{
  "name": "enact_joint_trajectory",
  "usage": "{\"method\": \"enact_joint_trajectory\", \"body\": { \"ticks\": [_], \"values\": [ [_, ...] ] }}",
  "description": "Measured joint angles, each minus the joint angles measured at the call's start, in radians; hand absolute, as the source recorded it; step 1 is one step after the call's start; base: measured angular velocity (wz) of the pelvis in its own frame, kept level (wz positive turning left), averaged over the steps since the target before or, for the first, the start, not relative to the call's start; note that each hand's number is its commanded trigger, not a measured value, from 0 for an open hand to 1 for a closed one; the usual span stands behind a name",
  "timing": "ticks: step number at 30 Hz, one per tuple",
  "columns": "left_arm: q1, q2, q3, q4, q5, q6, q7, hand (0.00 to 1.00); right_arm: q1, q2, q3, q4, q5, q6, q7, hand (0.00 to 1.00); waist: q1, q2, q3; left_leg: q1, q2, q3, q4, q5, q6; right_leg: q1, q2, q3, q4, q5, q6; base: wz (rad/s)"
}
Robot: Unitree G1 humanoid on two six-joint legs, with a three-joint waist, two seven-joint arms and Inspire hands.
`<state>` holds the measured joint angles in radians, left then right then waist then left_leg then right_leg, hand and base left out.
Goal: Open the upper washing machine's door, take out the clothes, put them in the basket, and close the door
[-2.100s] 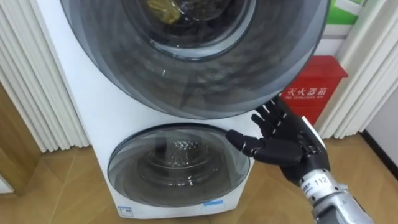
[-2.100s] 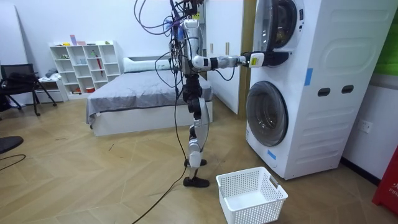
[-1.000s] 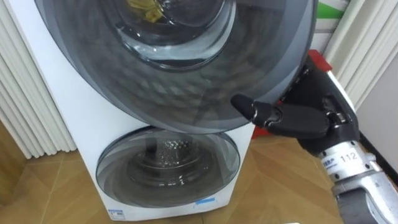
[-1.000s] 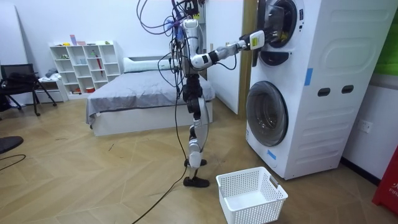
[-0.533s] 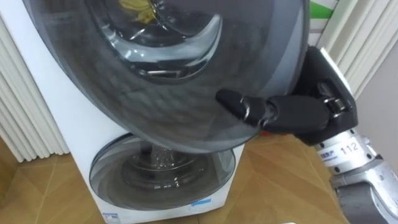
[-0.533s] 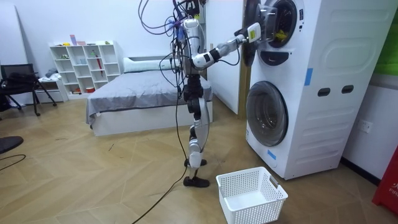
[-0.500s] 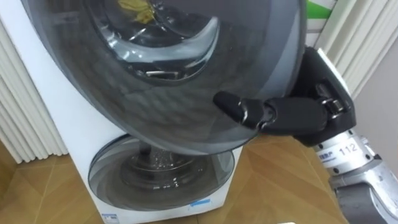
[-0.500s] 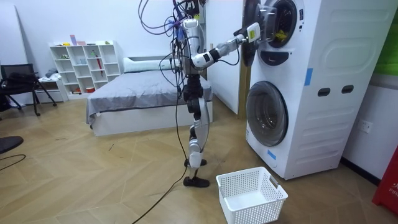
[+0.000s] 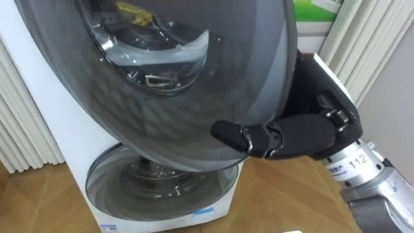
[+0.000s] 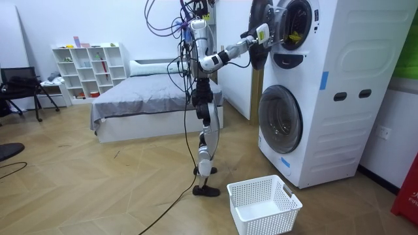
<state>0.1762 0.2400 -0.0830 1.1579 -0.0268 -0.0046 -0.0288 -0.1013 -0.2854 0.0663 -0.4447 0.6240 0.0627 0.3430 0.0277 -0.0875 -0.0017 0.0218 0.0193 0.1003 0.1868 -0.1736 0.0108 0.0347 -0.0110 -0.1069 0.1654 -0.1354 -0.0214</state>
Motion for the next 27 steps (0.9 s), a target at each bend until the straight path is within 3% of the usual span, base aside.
{"method": "enact_joint_trajectory", "body": {
  "ticks": [6,14,27],
  "values": [
    [-0.007,0.007,-0.020,0.003,0.000,0.000,0.000,0.00,0.008,0.002,0.014,0.000,0.008,-0.010,0.023,0.00,0.000,0.000,0.0000,-0.001,0.003,0.003,-0.001,-0.001,-0.002,0.000,0.002,0.001,0.001,0.001,-0.001,0.00],
    [-0.008,0.010,-0.022,0.002,0.000,0.005,0.000,0.00,0.058,0.006,0.064,0.000,0.063,-0.071,0.121,0.00,0.000,-0.003,-0.0011,0.002,0.004,0.003,0.001,-0.001,-0.002,0.003,0.002,0.003,0.002,0.001,-0.002,0.00],
    [-0.024,0.021,-0.055,-0.001,0.041,0.005,0.006,0.00,0.070,0.004,0.072,0.000,0.075,-0.098,0.213,0.00,0.001,-0.012,0.0036,0.000,0.007,0.003,0.000,-0.001,-0.005,0.001,0.004,-0.008,0.002,-0.001,-0.005,0.00]
  ]
}}
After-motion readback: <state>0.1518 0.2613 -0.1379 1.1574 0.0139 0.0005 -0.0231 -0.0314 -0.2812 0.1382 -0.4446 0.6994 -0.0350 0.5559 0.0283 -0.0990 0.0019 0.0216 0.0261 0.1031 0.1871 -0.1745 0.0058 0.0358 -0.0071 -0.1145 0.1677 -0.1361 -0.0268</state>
